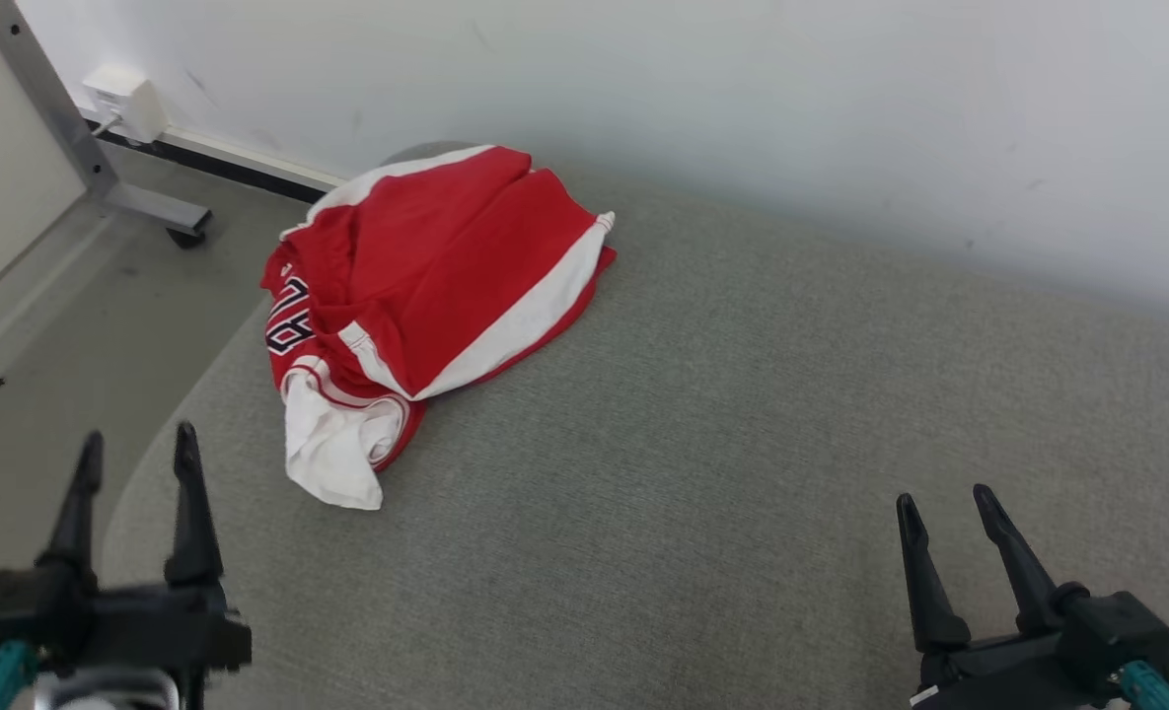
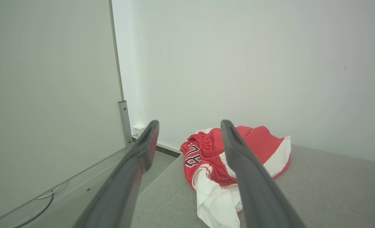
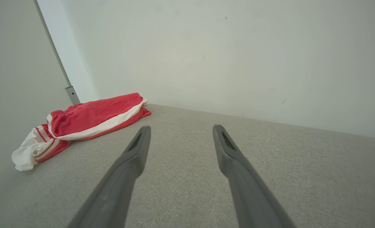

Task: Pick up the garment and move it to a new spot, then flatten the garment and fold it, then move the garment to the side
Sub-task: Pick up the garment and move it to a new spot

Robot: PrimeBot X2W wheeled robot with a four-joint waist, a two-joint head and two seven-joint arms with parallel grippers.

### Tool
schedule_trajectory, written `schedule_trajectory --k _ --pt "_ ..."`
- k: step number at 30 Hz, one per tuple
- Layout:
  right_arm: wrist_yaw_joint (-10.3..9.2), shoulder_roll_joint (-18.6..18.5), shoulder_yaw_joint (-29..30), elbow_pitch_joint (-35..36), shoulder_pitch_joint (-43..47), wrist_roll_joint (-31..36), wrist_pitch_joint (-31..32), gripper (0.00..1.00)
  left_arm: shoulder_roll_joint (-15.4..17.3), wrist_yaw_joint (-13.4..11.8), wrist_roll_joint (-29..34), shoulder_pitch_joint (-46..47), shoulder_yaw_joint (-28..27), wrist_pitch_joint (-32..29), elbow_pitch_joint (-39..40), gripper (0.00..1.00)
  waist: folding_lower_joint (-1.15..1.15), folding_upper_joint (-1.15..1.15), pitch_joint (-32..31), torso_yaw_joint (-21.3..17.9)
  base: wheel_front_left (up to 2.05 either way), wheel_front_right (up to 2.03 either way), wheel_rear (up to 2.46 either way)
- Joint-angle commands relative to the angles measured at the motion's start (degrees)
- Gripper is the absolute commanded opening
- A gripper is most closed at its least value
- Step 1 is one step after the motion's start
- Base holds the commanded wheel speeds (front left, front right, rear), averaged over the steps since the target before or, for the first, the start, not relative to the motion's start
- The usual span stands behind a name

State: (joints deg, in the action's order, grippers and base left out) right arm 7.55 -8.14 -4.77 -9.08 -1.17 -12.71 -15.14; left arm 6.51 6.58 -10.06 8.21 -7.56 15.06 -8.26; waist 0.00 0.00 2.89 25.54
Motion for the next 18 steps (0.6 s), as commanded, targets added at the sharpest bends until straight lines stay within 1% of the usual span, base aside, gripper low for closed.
schedule_trajectory --k 1,7,8,11,18 --pt "-0.12 -0.83 0.54 0.23 -0.89 0.43 -0.03 1.0 1.02 0.36 -0.21 3.51 0.24 0.18 -0.63 1.0 0.0 0.0 5.25 -5.27 0.0 0.0 0.0" --pt "-0.12 -2.25 2.3 2.21 -4.21 1.0 -0.03 1.0 5.27 0.59 -3.26 17.83 -0.56 -0.97 -3.67 1.0 0.0 0.0 13.04 -12.36 0.0 0.0 0.0" --pt "-0.12 -2.41 2.58 2.46 -4.8 0.96 -0.03 1.0 6.7 0.65 -3.33 20.07 -0.69 -1.7 -4.21 1.0 0.0 0.0 14.46 -13.71 0.0 0.0 0.0" --pt "-0.12 -2.71 4.1 3.68 -6.39 0.99 -0.03 1.0 9.25 0.75 -4.45 26.85 -0.89 -3.47 -5.49 1.0 0.0 0.0 18.15 -17.04 0.0 0.0 0.0" --pt "-0.12 -1.79 6.94 5.34 -8.54 1.01 -0.03 1.0 14.65 0.89 -5.71 38.83 -0.45 -8.68 -11.51 1.0 0.0 0.0 23.63 -22.69 0.0 0.0 0.0"
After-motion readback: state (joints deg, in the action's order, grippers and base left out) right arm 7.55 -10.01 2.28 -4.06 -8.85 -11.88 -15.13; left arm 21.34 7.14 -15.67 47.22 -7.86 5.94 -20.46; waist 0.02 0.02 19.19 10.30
